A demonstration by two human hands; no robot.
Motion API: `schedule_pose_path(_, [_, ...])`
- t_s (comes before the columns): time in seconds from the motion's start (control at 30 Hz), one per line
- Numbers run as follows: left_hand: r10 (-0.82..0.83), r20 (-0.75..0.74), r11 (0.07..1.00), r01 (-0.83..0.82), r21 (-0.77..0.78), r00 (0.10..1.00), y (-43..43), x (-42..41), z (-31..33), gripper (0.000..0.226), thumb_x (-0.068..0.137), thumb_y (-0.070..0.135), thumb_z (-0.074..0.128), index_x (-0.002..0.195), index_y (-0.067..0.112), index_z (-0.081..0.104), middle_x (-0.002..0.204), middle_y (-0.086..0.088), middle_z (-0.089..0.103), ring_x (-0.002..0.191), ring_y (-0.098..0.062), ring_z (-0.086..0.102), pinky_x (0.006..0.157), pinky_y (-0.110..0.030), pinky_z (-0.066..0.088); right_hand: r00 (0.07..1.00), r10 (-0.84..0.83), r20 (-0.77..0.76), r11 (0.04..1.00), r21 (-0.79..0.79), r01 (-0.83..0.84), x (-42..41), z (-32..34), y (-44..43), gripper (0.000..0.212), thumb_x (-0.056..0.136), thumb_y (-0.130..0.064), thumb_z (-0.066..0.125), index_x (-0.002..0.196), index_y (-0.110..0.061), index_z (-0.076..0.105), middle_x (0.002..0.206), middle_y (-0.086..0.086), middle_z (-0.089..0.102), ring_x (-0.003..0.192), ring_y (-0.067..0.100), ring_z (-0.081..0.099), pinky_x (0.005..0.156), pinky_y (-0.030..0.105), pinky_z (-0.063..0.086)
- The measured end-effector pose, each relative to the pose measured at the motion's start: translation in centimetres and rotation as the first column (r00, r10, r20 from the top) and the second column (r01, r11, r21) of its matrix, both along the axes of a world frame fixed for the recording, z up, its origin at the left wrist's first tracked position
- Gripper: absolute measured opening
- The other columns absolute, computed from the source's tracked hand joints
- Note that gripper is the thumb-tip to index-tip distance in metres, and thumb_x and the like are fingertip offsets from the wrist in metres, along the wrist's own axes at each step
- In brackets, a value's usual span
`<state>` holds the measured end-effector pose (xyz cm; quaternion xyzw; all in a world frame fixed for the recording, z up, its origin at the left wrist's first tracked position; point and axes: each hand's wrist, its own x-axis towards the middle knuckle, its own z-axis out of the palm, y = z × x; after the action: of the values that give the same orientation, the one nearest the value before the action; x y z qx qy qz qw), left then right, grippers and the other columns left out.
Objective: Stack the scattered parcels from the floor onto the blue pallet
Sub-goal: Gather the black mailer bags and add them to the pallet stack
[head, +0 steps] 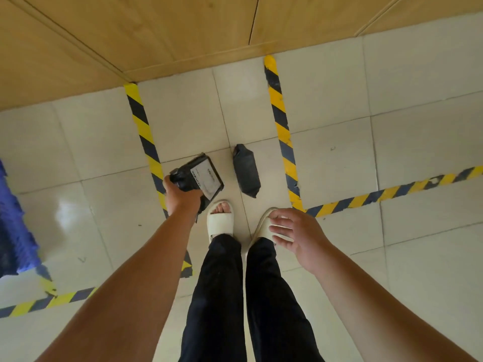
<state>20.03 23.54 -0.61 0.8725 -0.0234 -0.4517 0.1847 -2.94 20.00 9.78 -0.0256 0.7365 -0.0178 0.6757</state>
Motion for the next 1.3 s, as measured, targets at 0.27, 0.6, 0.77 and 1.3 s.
schedule_pose_path(0.27, [0.311, -0.166, 0.94, -0.328, -0.093, 0.936, 7.8, 5.9, 20.3, 0.081, 0.074, 0.001, 0.077, 0.138, 0.03, 0.037, 0.124, -0.001, 0.057, 0.114, -0.03, 0.059, 0.09, -0.054, 0.055, 0.984, 0.179, -0.026, 0.971, -0.159, -0.18, 5.8, 15.2, -1.2, 0.014, 0.098, -0.018, 0.056, 0.107, -0.009, 0.062, 0.096, 0.01, 0.067, 0.092, 0.027, 0.065, 0.089, 0.042, 0.053])
schedule_pose_path(0.6, [0.126, -0.333, 0.865, -0.268, -0.424, 0.934, 17.6, 4.7, 44.4, 0.08, 0.071, -0.019, 0.072, 0.134, 0.024, 0.046, 0.123, -0.021, 0.058, 0.097, -0.028, 0.066, 0.065, -0.036, 0.061, 0.512, 0.84, -0.179, 0.3, -0.634, -0.713, 10.2, 33.6, 2.6, 0.059, 0.085, -0.029, 0.071, 0.14, -0.029, 0.048, 0.136, -0.006, 0.047, 0.123, 0.011, 0.05, 0.1, 0.039, 0.05])
schedule_pose_path(0.77, [0.046, -0.211, 0.831, -0.155, -0.535, 0.976, 22.3, 1.0, 50.8, 0.085, 0.062, -0.008, 0.074, 0.132, 0.031, 0.045, 0.118, -0.008, 0.062, 0.099, -0.017, 0.069, 0.077, -0.039, 0.06, 0.218, 0.962, -0.161, 0.022, -0.755, -0.656, 9.9, 36.7, 3.9, 0.068, 0.08, -0.024, 0.08, 0.135, -0.04, 0.043, 0.136, -0.008, 0.039, 0.131, 0.014, 0.042, 0.111, 0.043, 0.042])
schedule_pose_path(1.3, [0.164, 0.028, 0.796, -0.115, -0.594, 0.986, 45.9, 2.6, 61.4, 0.094, 0.069, -0.004, 0.066, 0.139, 0.053, 0.039, 0.135, 0.007, 0.051, 0.117, -0.025, 0.057, 0.092, -0.05, 0.054, -0.633, 0.656, -0.411, -0.688, -0.67, -0.278, 23.4, 46.4, 19.9, 0.067, 0.069, -0.029, 0.085, 0.128, -0.039, 0.056, 0.116, -0.014, 0.064, 0.106, 0.01, 0.062, 0.094, 0.035, 0.054])
